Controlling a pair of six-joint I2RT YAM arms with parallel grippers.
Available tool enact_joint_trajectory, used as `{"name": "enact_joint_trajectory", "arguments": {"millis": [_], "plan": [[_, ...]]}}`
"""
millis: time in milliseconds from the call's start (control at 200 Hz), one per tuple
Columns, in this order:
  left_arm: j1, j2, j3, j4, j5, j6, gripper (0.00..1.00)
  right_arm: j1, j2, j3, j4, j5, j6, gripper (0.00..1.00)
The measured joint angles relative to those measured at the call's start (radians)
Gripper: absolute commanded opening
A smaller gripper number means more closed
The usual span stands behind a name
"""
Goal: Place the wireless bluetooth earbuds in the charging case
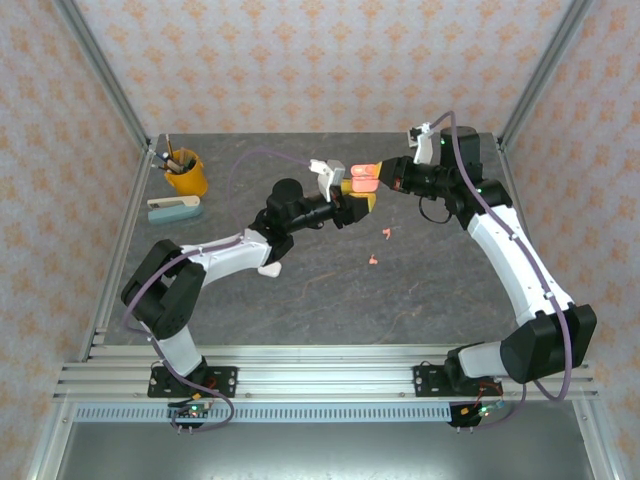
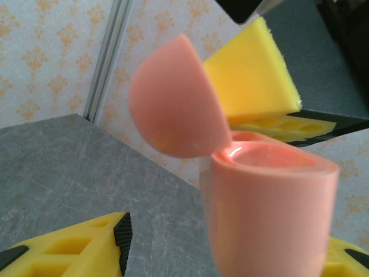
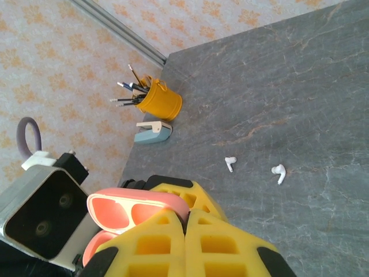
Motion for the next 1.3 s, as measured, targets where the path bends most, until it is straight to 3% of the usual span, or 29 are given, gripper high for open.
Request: {"name": "enact_joint_trajectory", "arguments": {"millis": [340,646,986,1301], "plan": [[0.039,-0.024,0.057,-0.092,0.177,0.0,0.53,0.0,0.0,0.006,-0.059,0.004,-0.068,0.0],[0.051,-0.026,0.111,-0.17,0.282,0.017,0.45,0.0,0.0,0.008,-0.076,0.004,-0.089,0.0],[0.052,-0.026,0.127,-0.206,0.292,0.019,0.36,0.0,0.0,0.008,-0.077,0.004,-0.092,0.0],[0.056,-0.025,0.136,-0.225,0.292,0.019,0.37,0.0,0.0,0.008,-0.076,0.003,-0.103,0.0]]}}
